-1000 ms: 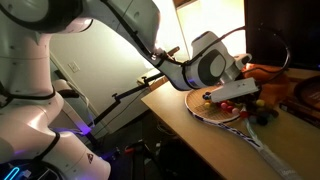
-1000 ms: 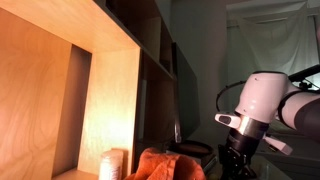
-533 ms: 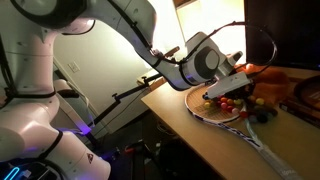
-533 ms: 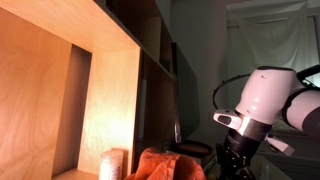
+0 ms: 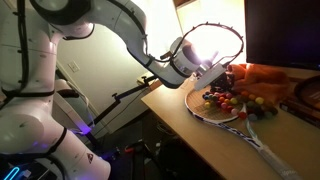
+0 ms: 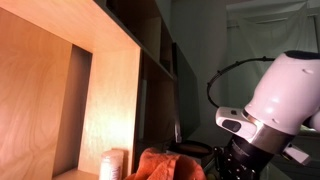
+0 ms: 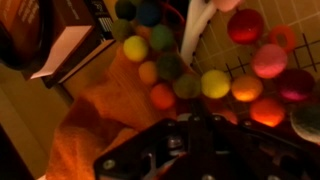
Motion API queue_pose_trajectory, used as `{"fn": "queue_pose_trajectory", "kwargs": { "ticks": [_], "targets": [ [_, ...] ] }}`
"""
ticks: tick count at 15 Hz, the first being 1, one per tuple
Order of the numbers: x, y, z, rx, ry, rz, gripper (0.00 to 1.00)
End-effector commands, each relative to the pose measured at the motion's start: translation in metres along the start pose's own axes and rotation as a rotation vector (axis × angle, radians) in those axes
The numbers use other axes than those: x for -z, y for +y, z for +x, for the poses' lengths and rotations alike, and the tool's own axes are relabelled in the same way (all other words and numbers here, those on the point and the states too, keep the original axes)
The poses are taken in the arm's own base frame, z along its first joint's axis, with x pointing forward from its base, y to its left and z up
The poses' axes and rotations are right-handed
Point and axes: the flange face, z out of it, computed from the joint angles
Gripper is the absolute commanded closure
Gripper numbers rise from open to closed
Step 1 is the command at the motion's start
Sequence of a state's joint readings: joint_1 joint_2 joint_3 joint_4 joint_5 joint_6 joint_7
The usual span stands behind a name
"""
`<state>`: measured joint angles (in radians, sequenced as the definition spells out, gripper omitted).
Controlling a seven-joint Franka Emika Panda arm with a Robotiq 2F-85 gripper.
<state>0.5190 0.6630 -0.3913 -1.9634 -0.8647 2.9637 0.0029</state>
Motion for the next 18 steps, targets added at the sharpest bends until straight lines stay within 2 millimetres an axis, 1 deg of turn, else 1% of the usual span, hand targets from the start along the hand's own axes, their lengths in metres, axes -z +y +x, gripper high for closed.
{"fn": "queue_pose_trajectory", "kwargs": {
  "ticks": [1,2,3,4,5,7,8,12,15,16,17,18],
  "targets": [
    [0.005,-0.024,0.013,0.05,-0.038,-0.051,0.97],
    [0.004,-0.031,0.016,0.066,-0.043,-0.059,0.97],
    [0.004,-0.034,0.017,0.067,-0.042,-0.072,0.98],
    [0.003,-0.036,0.016,0.054,-0.044,-0.065,0.97],
    [0.002,-0.032,0.012,0.019,-0.053,-0.065,0.73],
    [-0.001,-0.023,-0.003,-0.037,-0.05,-0.037,0.7],
    [-0.002,-0.018,-0.014,-0.068,-0.038,-0.014,0.64],
    [0.004,0.0,-0.065,-0.207,0.068,0.073,0.34],
    [0.003,0.008,-0.093,-0.299,0.108,0.101,0.12],
    [-0.011,0.007,-0.08,-0.258,0.075,0.075,0.3],
    [-0.011,0.009,-0.089,-0.28,0.083,0.084,0.22],
    [-0.011,0.01,-0.094,-0.292,0.086,0.089,0.15]
  ]
}}
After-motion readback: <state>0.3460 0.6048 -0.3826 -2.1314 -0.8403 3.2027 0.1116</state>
